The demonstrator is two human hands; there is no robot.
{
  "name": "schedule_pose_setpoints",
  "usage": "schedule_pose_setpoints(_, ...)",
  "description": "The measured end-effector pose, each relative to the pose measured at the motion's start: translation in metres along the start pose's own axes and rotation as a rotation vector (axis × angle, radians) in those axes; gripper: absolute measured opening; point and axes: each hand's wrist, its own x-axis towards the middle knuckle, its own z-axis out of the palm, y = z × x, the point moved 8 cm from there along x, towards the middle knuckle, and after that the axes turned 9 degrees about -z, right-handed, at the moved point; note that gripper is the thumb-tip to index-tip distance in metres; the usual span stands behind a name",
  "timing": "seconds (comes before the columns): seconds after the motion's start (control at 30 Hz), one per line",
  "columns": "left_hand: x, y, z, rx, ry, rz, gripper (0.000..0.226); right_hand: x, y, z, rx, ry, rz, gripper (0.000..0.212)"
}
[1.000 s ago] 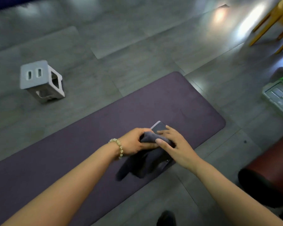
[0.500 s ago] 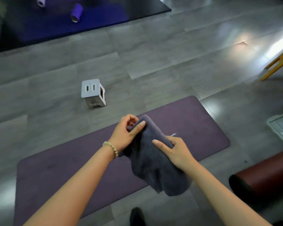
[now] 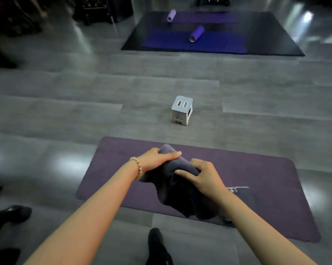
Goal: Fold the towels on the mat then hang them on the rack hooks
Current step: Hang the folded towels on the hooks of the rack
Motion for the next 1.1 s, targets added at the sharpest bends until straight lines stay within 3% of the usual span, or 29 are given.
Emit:
schedule_pose_setpoints(0.1, -0.044, -0.045, -0.053, -0.077, 0.126, -0.032, 0.039, 0.007, -0.046, 0.063, 0.049, -0.119, -0.078, 0.043)
schedule_pose_setpoints(0.2, -0.092, -0.098, -0.103, -0.178, 0.248, -0.05, 0.049, 0.007, -0.091, 0.133, 0.129, -0.248, -0.14, 0.053)
schedule_pose_setpoints(0.3, -0.146, -0.155, -0.148, -0.291, 0.367, -0.061, 0.042, -0.002, -0.138, 0.201, 0.196, -0.421, -0.176, 0.058)
schedule_pose_setpoints(0.4, -0.205, -0.211, -0.186, -0.347, 0.461, -0.083, 0.047, -0.021, -0.184, 0.271, 0.248, -0.668, -0.181, 0.041)
schedule_pose_setpoints(0.5, -0.268, -0.271, -0.22, -0.384, 0.577, -0.098, 0.032, -0.043, -0.233, 0.334, 0.296, -0.897, -0.203, 0.021)
schedule_pose_setpoints(0.6, -0.333, -0.327, -0.242, -0.407, 0.625, -0.095, 0.023, -0.057, -0.281, 0.393, 0.37, -0.972, -0.211, 0.018)
schedule_pose_setpoints(0.67, -0.377, -0.36, -0.253, -0.437, 0.62, -0.081, 0.028, -0.064, -0.314, 0.43, 0.368, -0.952, -0.292, 0.025)
schedule_pose_setpoints(0.77, -0.446, -0.404, -0.268, -0.465, 0.636, -0.068, 0.026, -0.089, -0.377, 0.483, 0.281, -0.982, -0.542, 0.054)
schedule_pose_setpoints(0.87, -0.51, -0.441, -0.282, -0.421, 0.637, -0.084, 0.022, -0.126, -0.432, 0.537, 0.199, -1.175, -0.627, 0.068)
schedule_pose_setpoints(0.97, -0.57, -0.469, -0.296, -0.393, 0.643, -0.089, 0.015, -0.172, -0.478, 0.584, 0.142, -1.446, -0.608, 0.053)
schedule_pose_setpoints(1.1, -0.651, -0.514, -0.316, -0.344, 0.755, -0.15, 0.033, -0.222, -0.541, 0.618, 0.302, -1.731, -0.477, 0.009)
